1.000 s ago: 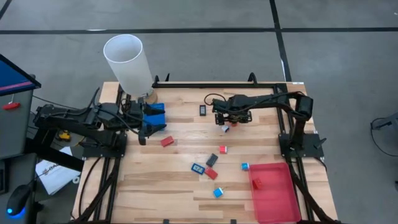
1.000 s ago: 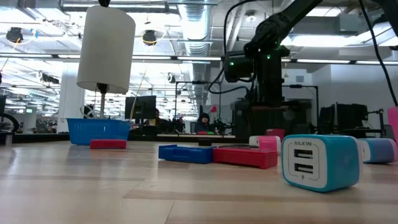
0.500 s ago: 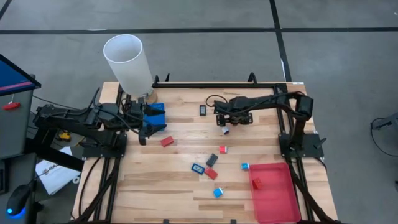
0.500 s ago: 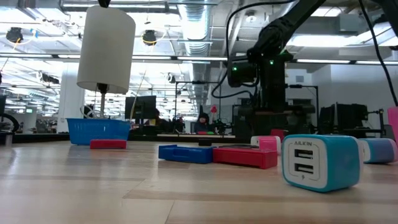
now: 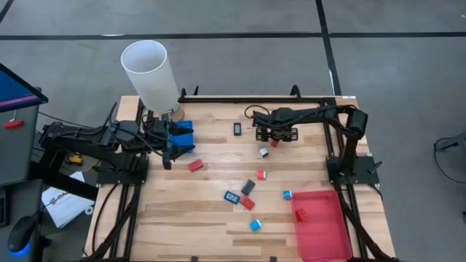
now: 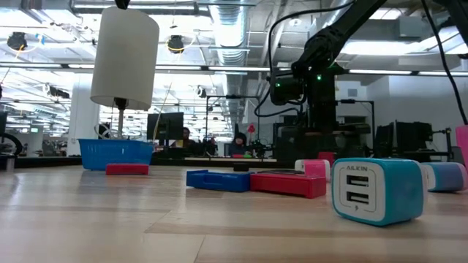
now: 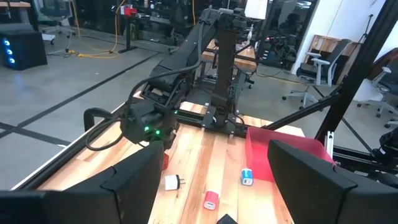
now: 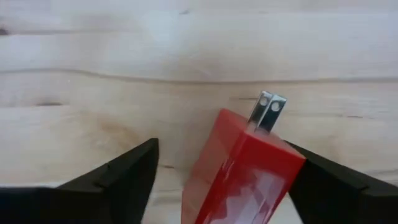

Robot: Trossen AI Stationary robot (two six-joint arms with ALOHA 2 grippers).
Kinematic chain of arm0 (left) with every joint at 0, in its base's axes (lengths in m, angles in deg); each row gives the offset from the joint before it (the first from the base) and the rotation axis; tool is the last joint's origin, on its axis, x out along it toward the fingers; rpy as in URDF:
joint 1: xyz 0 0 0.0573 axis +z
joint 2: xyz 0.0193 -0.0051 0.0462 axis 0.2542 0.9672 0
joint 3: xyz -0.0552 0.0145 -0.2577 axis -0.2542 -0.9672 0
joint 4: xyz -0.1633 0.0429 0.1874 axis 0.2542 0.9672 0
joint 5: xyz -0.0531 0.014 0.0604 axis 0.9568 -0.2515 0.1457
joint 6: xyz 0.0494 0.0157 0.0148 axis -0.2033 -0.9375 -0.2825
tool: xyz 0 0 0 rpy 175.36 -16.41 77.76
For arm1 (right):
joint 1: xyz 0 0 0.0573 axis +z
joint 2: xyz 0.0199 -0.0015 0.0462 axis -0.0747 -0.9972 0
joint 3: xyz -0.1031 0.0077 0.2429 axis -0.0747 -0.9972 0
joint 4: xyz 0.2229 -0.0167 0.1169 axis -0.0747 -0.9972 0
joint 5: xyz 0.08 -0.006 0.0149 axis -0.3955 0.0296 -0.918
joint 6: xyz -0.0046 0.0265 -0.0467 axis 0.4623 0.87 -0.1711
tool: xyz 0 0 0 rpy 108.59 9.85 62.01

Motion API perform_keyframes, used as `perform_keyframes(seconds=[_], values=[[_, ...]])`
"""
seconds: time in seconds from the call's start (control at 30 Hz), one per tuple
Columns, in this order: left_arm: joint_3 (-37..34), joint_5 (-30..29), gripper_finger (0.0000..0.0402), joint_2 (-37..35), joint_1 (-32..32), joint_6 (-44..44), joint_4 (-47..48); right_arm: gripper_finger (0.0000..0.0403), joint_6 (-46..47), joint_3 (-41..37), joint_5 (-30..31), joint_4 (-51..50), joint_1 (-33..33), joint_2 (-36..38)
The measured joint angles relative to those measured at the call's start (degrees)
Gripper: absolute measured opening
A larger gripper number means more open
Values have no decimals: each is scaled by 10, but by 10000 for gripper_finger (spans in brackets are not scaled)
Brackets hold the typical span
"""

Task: Pick & Place Office items
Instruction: Put the red charger adapter into the red bin

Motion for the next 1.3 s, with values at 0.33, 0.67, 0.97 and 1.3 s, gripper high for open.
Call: perform_keyframes(seconds=[0.33, 0.67, 0.97, 1.3], values=[[0, -12, 284, 0, 0, 0, 0, 131, -8, 0, -15, -9, 31, 4], [0, -28, 284, -1, 0, 0, 22, 105, 38, 0, -11, -72, 138, 135], [0, -37, 284, -1, 0, 0, 27, 105, 321, 1, -12, -232, 393, 309], [0, -38, 285, -1, 0, 0, 28, 105, 647, 15, -73, -217, 668, 293]])
